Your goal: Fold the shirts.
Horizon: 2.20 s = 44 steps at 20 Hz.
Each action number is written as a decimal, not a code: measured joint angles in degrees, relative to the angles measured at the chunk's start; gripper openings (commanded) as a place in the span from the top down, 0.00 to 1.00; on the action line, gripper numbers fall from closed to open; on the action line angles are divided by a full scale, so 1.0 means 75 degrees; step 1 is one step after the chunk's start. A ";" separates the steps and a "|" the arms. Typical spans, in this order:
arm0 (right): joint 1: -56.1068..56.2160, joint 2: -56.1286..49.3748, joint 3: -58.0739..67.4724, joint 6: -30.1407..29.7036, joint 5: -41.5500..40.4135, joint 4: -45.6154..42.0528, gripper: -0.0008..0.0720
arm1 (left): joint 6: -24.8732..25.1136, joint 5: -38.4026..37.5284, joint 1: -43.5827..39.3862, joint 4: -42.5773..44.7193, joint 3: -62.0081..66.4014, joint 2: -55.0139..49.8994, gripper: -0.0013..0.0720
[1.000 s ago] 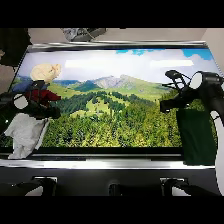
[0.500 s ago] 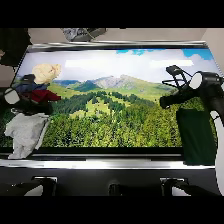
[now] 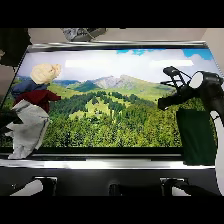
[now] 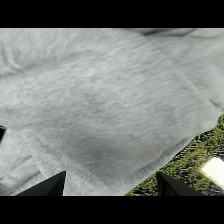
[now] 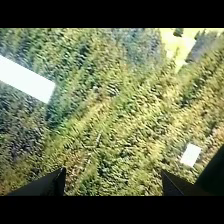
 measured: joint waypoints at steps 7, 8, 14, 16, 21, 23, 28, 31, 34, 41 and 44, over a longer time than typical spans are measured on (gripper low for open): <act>0.0000 0.0000 0.0000 -0.0090 -0.0026 0.0361 0.02 | 0.0513 0.0941 0.0912 -0.0857 -0.0734 -0.0624 0.00; 0.0000 0.0000 0.0000 -0.0099 -0.0023 0.0396 0.02 | 0.0673 0.1081 0.0915 -0.0976 -0.0784 -0.0772 0.00; 0.0000 0.0000 0.0000 -0.0105 0.0277 0.0670 0.02 | 0.1527 0.1507 0.0898 -0.1565 -0.0883 -0.1521 0.94; 0.0000 0.0000 0.0000 -0.0105 0.0455 0.0769 0.03 | 0.1682 0.1547 0.0903 -0.1629 -0.0889 -0.1559 0.95; 0.0000 0.0000 0.0000 -0.0105 0.0799 0.0883 0.03 | 0.1888 0.1798 0.0892 -0.2500 -0.0831 -0.0510 0.95; 0.0000 0.0000 0.0003 -0.0105 0.0933 0.0895 0.07 | 0.2022 0.1973 0.0825 -0.3462 -0.0816 0.0402 0.95; 0.0000 0.0122 0.0000 -0.0108 0.1306 0.0903 0.07 | 0.2264 0.2235 0.0055 -0.6062 -0.0801 0.3287 0.95; 0.0000 0.0405 0.0003 -0.0128 0.1335 0.0833 0.07 | 0.1999 0.2804 -0.1070 -0.7178 -0.0801 0.4607 0.95; 0.0000 0.0833 0.0023 -0.0224 0.1271 0.0624 0.06 | 0.1775 0.3515 -0.2553 -0.7632 -0.0807 0.5062 0.95; -0.0003 0.2090 0.0041 -0.0341 0.1230 -0.0714 0.06 | 0.1673 0.4214 -0.6234 -0.7137 -0.0819 0.3089 0.95; 0.0000 0.2372 0.0044 -0.0393 0.1291 -0.1093 0.06 | 0.1833 0.4296 -0.7522 -0.6927 -0.0819 0.1539 0.95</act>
